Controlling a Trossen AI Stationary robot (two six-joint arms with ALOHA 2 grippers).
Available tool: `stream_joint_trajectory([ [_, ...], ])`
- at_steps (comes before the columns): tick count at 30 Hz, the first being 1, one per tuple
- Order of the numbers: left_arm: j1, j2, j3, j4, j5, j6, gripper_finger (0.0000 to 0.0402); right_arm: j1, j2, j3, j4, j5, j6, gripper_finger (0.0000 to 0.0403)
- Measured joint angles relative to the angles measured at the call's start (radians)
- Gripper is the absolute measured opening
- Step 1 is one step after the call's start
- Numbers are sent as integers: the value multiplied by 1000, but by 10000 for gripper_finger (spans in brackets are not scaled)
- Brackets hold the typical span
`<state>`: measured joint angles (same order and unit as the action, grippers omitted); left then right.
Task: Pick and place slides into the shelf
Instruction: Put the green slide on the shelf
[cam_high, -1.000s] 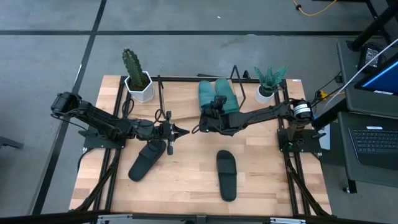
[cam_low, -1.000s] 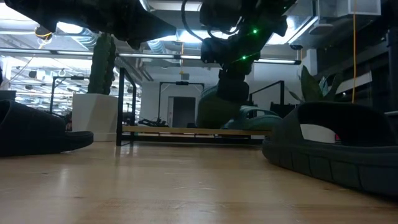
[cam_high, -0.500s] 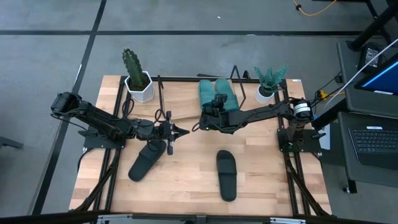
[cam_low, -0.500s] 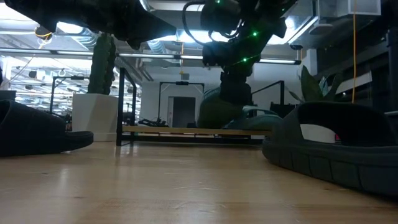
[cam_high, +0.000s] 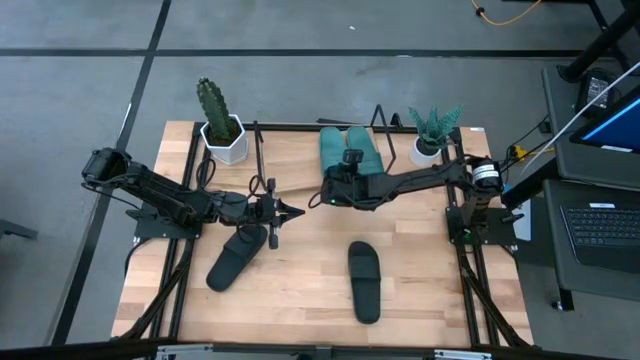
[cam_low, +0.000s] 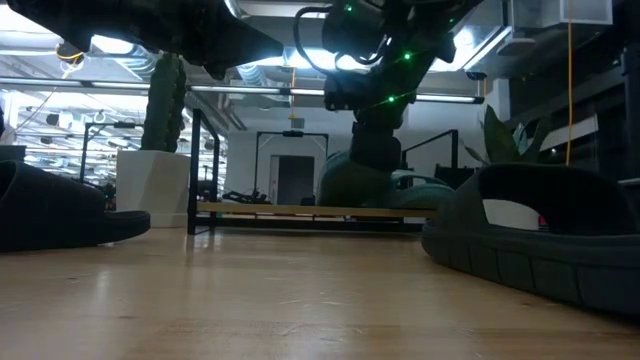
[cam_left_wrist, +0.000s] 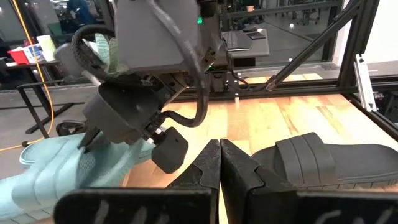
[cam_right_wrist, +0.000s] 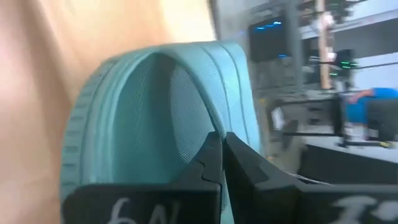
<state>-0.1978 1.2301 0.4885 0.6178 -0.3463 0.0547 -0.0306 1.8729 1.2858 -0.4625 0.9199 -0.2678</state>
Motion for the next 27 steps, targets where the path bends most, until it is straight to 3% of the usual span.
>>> stream_joint_trajectory([
  [3,0,0,0,0,0,-1,0,-13,0,0,0,-49,1,6],
  [11,0,0,0,0,0,0,0,-28,0,0,0,-60,-1,6],
  [17,0,0,0,0,0,-1,0,-35,0,0,-12,-175,6,8],
  [27,-34,0,0,0,1,0,0,-36,0,0,-29,-209,60,80],
])
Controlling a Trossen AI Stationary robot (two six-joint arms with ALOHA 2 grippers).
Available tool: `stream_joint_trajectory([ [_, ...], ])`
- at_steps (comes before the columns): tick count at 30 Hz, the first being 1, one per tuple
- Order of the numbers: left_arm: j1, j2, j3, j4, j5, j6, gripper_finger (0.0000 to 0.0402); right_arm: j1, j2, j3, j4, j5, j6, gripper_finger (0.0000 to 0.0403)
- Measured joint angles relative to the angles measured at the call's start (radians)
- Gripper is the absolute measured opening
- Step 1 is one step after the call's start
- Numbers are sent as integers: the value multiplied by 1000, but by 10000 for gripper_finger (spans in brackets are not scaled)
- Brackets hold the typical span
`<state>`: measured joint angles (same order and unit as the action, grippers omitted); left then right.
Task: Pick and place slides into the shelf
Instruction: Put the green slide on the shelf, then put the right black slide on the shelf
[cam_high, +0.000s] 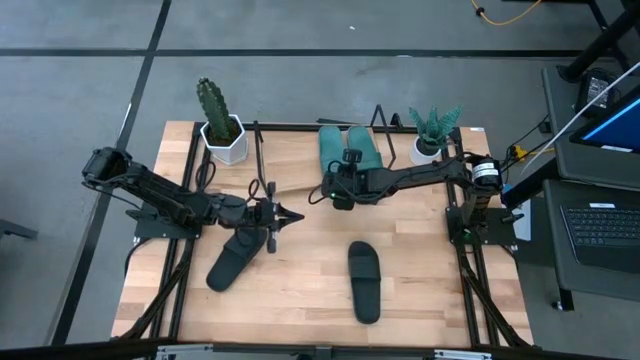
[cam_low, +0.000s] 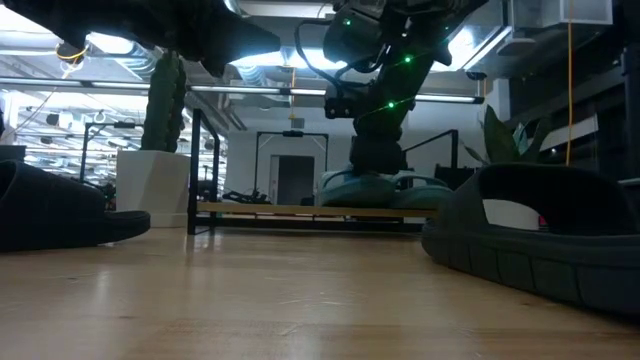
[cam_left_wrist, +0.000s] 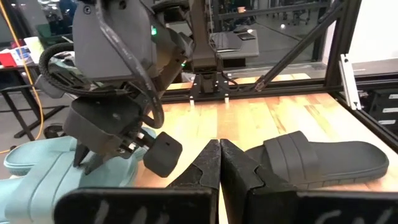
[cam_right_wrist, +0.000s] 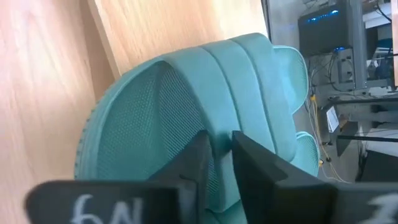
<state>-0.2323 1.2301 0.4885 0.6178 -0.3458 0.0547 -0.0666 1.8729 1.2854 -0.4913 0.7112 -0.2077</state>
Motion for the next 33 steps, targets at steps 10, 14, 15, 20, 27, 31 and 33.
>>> stream_joint_trajectory([
  [10,-5,0,0,0,0,4,0,6,0,0,-23,-9,47,162],
  [14,-5,0,0,0,0,3,0,24,-2,18,-64,-9,48,181],
  [15,-5,0,0,1,0,3,0,32,-2,33,-83,-10,49,184],
  [20,-5,0,0,6,0,3,0,86,-3,130,-177,-9,50,188],
  [27,-5,0,0,5,0,2,0,169,-7,304,-374,12,114,180],
  [31,-7,0,0,5,0,1,0,218,-11,424,-601,51,246,151],
  [33,-8,0,0,4,-1,0,0,245,-11,473,-719,65,308,133],
])
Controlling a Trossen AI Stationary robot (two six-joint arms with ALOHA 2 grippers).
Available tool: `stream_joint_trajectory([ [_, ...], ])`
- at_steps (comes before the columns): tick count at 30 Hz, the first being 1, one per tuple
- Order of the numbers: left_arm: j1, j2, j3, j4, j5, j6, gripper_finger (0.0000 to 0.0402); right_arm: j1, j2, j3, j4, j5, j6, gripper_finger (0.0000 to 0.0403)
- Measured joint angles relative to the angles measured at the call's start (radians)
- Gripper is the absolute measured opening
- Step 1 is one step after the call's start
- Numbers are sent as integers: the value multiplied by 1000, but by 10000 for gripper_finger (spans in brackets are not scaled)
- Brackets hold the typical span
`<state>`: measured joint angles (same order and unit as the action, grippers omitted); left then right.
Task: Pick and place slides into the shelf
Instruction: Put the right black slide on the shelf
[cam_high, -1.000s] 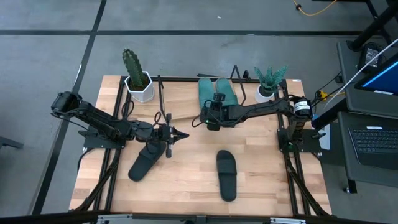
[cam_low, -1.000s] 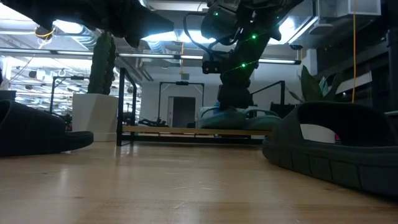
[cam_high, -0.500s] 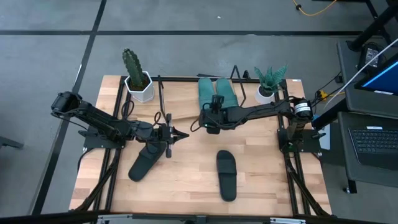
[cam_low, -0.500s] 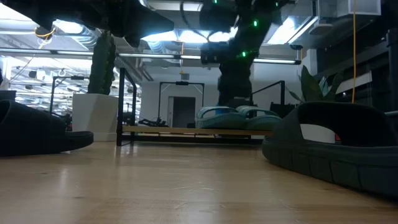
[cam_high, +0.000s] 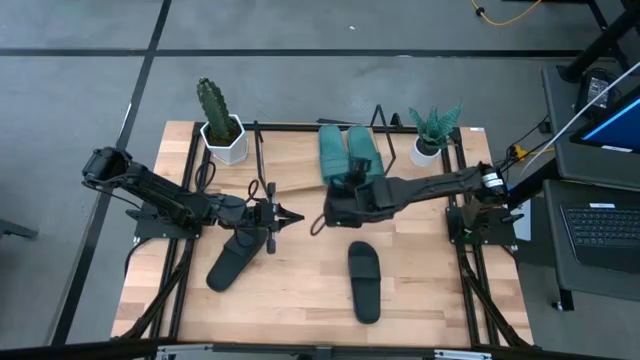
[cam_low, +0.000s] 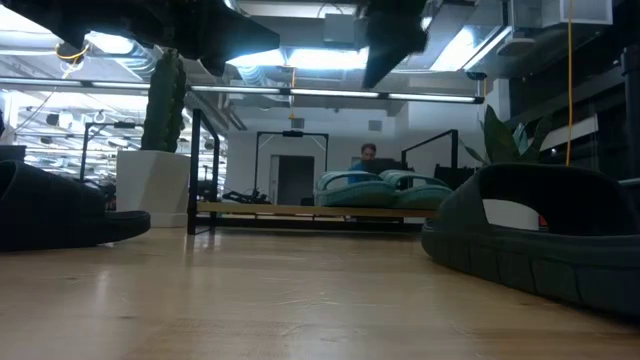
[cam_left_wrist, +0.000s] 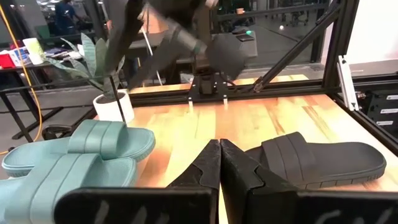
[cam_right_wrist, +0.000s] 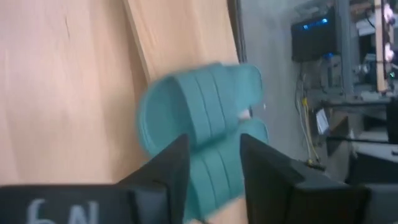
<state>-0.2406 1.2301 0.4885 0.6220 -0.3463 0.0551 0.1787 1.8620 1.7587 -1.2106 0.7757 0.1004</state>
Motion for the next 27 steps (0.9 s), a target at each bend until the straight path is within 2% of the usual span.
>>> stream_joint_trajectory([
  [4,-5,0,0,0,0,5,0,71,-40,0,-99,21,126,101],
  [10,-24,0,0,1,-1,7,0,217,-176,-225,-25,89,293,82],
  [14,-37,0,0,7,-1,8,0,319,-285,-417,166,96,367,82],
  [19,-63,0,0,22,-2,30,0,431,-387,-630,459,96,367,82],
  [22,-95,0,0,22,-4,81,0,482,-413,-728,595,96,362,81],
  [27,-158,0,0,22,-52,75,0,539,-418,-833,722,116,389,81],
])
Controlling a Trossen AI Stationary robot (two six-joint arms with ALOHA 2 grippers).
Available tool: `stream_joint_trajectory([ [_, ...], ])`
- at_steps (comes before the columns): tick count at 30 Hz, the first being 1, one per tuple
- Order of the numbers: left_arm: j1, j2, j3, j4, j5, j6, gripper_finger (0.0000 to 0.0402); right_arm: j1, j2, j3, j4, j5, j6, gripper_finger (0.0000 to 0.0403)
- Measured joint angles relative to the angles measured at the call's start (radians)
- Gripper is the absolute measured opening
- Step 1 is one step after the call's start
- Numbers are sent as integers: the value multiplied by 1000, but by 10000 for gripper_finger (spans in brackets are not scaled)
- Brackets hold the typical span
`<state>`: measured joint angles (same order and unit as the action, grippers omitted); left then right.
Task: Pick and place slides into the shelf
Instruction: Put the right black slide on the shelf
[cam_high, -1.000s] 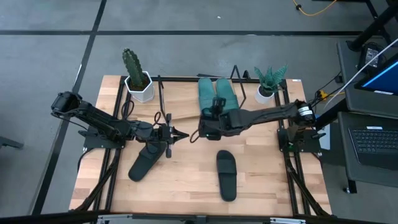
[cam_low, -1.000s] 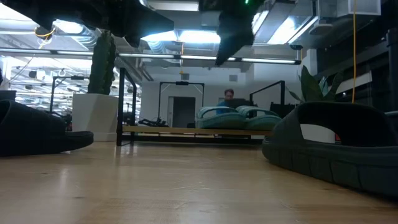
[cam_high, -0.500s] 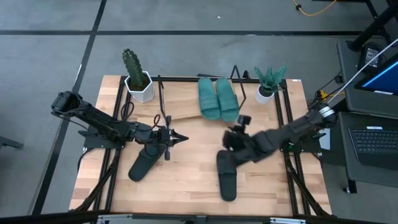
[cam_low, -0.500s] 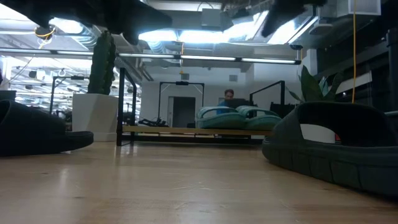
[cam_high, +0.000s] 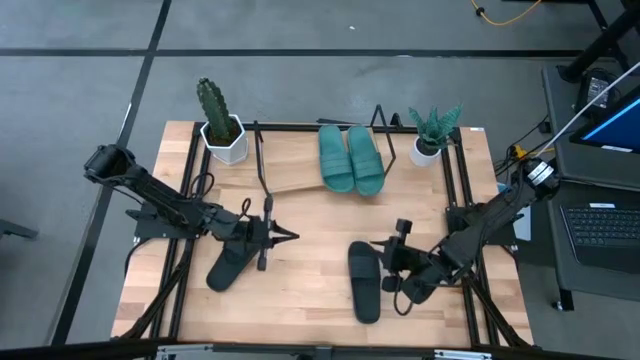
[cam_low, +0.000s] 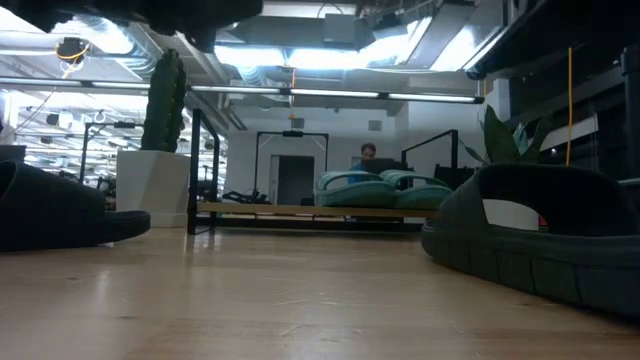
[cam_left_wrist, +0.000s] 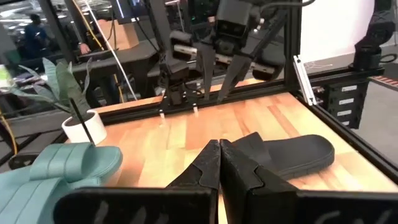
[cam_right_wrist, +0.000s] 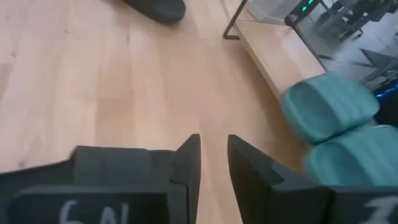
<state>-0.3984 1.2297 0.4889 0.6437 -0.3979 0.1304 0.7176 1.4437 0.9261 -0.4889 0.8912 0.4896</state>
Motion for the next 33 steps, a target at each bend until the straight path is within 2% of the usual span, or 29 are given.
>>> stream_joint_trajectory([
  [5,-61,0,0,0,-89,-16,0,46,0,-58,123,63,2,81],
  [15,-128,0,0,-8,-117,-49,0,147,6,-69,258,80,1,81],
  [17,-132,0,0,-11,-121,-49,0,167,22,-69,290,69,-14,81],
  [22,-132,0,0,-21,-122,-50,0,191,76,-68,373,-53,-24,81],
  [28,-132,0,0,-27,-122,-80,0,190,159,44,337,-140,-61,81],
  [33,-132,0,0,-31,-122,-102,0,190,265,238,51,-155,-47,81],
])
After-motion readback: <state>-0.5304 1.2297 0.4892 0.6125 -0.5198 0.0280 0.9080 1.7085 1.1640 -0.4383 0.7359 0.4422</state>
